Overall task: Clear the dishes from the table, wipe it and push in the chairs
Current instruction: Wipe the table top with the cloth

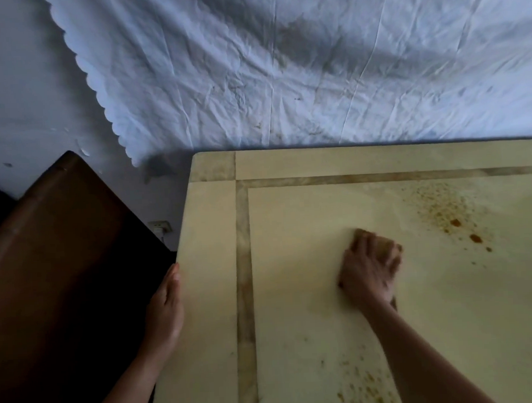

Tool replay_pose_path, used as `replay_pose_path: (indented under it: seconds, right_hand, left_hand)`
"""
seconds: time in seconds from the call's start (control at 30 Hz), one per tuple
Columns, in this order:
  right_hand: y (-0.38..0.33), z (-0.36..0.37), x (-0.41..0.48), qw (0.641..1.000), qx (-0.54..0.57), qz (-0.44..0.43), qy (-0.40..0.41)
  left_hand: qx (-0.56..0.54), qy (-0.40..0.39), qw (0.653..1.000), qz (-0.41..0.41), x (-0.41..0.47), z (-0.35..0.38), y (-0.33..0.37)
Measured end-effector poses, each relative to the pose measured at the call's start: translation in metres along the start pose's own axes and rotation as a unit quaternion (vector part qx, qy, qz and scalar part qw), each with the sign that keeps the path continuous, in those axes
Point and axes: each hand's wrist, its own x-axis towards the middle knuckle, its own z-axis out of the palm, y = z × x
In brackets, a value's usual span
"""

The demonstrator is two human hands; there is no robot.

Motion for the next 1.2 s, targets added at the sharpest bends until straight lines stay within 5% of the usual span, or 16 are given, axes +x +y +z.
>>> replay_pose_path:
  seconds: [0.2, 0.43, 0.7, 0.93, 1.0, 1.2]
  right_hand:
    - [-0.136, 0.032, -0.139, 0.950, 0.019, -0.312, -0.020]
    - [-0.122, 0.044, -0.230, 0.881, -0.011, -0.467, -0.076]
    - [0.037, -0.003, -0.154, 0.987, -0.013, -0.156, -0.031]
    - [0.080, 0.002, -0.141, 0.998, 0.033, 0.045, -0.030]
    - [0.050, 0.010, -0.149, 1.000, 0.009, 0.007, -0.028]
    - [-0.075, 0.033, -0.285, 0.955, 0.014, -0.290, -0.055]
  left_hand:
    - [-0.084, -0.002, 0.995, -0.048, -0.033, -0.013, -0.002]
    - [0.006, -0.009, 1.000, -0.020, -0.079, -0.025, -0.012]
    - [0.050, -0.016, 0.999, -0.004, -0.112, -0.030, -0.011]
    - [0.078, -0.034, 0.996, 0.017, -0.125, -0.035, -0.016]
    - [0.079, -0.038, 0.996, 0.020, -0.127, -0.036, -0.015]
    - [0.052, -0.040, 0.998, 0.000, -0.148, -0.048, -0.027]
